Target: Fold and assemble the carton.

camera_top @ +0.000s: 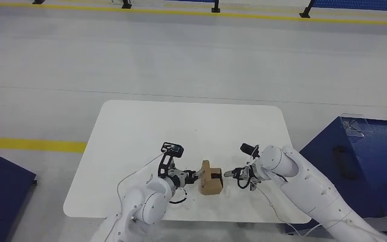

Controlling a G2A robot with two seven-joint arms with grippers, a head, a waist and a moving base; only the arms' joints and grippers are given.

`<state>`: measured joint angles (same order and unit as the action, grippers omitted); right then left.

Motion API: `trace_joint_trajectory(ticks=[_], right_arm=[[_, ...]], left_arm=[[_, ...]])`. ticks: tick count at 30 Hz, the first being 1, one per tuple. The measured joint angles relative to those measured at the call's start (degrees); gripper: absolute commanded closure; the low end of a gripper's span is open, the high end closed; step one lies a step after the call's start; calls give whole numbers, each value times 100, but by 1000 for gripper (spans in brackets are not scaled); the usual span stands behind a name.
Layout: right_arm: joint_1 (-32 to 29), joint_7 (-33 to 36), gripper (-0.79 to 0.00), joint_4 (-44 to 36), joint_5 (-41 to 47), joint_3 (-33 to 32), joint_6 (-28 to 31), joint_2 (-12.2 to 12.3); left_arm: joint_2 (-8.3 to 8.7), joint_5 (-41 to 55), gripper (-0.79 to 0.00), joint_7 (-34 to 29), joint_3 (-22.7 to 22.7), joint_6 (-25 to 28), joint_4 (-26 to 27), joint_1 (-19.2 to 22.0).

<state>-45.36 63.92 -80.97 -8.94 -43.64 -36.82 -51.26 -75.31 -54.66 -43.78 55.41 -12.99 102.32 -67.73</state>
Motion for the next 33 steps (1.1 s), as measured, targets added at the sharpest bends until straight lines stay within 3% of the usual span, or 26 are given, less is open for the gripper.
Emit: trace_joint_trajectory(ticks=[15,29,33], right_arm=[[88,65,-785,179,233,-7,307,-107],[-443,347,-785,63,1104,-943,1541,133],[-580,250,-785,-107,1055,-994,1489,155]], left_arm=[[-206,122,-785,-43,-508,-88,-709,551],[-250,140,-785,-110,-453,-96,-898,532],[-249,129,-785,-116,-409,-58,-948,507]])
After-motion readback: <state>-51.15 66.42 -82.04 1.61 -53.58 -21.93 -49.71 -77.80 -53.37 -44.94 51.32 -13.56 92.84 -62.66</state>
